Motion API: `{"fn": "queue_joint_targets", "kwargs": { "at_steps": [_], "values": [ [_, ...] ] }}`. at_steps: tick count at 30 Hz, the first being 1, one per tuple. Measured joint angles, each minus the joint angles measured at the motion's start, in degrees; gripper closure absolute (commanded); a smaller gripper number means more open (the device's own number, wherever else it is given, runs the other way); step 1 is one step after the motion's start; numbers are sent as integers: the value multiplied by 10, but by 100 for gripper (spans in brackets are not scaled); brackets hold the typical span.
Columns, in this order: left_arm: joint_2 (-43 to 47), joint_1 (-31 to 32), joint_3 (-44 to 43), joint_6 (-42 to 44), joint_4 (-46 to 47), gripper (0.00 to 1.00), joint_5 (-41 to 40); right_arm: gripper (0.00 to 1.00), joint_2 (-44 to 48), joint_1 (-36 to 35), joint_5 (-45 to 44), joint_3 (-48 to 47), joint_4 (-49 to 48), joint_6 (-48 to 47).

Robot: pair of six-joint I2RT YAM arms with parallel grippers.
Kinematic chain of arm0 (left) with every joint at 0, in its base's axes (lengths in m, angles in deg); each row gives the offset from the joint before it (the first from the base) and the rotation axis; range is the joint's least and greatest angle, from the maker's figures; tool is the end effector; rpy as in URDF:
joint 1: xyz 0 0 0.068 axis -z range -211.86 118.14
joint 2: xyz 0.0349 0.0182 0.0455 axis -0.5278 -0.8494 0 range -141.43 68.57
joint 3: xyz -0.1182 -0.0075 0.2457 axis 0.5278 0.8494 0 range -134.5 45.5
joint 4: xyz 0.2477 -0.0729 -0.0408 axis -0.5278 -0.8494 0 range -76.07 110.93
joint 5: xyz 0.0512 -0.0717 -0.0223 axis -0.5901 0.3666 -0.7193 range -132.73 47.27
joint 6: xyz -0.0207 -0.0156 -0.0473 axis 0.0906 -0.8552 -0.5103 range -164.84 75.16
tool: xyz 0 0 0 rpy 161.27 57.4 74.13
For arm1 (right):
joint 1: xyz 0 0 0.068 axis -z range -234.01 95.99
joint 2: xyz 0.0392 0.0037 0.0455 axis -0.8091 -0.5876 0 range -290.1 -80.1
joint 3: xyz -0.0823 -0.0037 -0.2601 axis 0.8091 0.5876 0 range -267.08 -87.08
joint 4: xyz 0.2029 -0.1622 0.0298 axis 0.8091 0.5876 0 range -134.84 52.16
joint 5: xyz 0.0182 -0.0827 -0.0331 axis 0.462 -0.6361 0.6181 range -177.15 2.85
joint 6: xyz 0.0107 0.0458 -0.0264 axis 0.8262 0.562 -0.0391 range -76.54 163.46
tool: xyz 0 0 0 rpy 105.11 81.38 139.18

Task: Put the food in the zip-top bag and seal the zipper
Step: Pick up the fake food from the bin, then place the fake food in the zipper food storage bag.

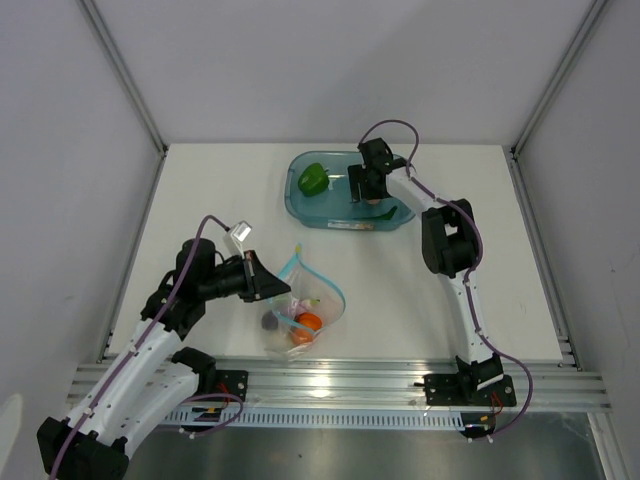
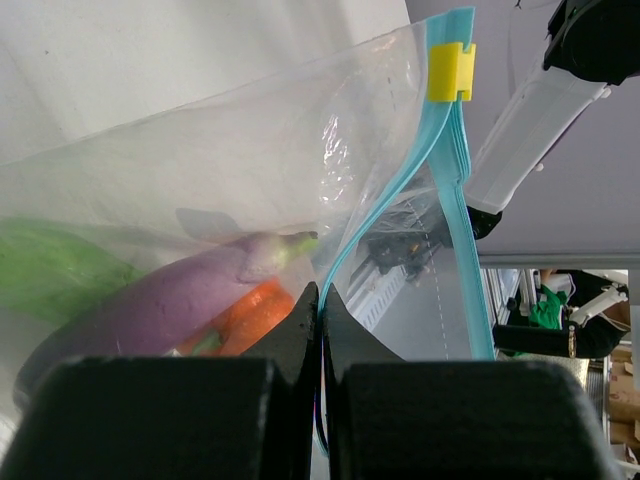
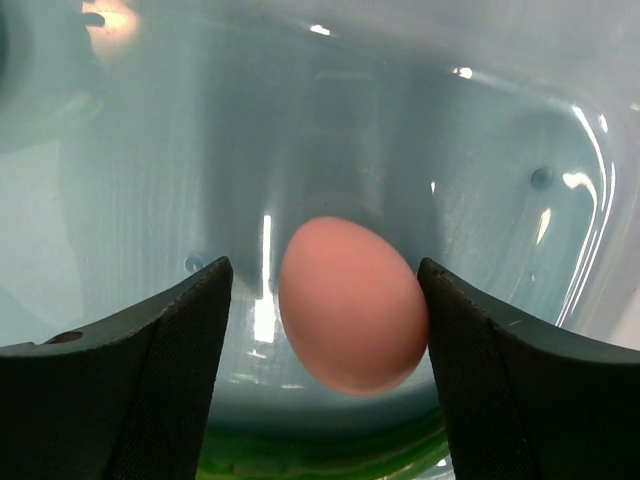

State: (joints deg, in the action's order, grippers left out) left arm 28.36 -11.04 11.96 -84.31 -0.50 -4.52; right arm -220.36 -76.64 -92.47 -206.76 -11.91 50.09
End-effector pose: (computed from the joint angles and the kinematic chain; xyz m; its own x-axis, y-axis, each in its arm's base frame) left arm 0.1405 -0.0769 0.2670 -0.8416 -0.2144 -0.4957 0.3293 0.5238 -0.7856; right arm 0.4984 0.2043 0.1644 -0.7754 -0.1988 -0.5993 -0.2445 0.9696 -0.0054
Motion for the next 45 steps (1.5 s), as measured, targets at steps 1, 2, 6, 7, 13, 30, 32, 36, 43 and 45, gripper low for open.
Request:
{"fn": "queue_joint_targets", "kwargs": {
  "at_steps": [1, 2, 6, 7, 13, 30, 32, 36, 43, 45],
  "values": [
    [0, 0, 0, 0, 0, 99, 0, 26, 0, 0, 0, 1, -4, -1],
    [0, 0, 0, 0, 0, 99, 0, 26, 0, 0, 0, 1, -7, -3],
    [0, 0, 0, 0, 1, 99, 0, 35, 0, 0, 0, 2, -12, -8],
    [0, 0, 0, 0, 1, 99, 0, 37, 0, 0, 0, 2, -11, -9],
    [0, 0, 0, 0, 1, 99, 0, 71, 0, 3, 0, 2, -11, -7],
    [0, 0, 0, 0, 3, 99, 2, 100, 135, -23, -14, 74, 27, -6],
    [-1, 0, 0, 0, 3, 99, 2, 100, 202, -40, -16, 119, 24, -4],
    [-2, 0, 0, 0, 3, 99, 1, 100, 343, -97, -21, 188, 19, 2],
    [-2, 0, 0, 0, 3, 99, 1, 100, 512, -235, -30, 263, 30, 9],
    [-2, 0, 0, -1, 3, 99, 1, 100, 541, -276, -31, 278, 42, 13]
  ]
}}
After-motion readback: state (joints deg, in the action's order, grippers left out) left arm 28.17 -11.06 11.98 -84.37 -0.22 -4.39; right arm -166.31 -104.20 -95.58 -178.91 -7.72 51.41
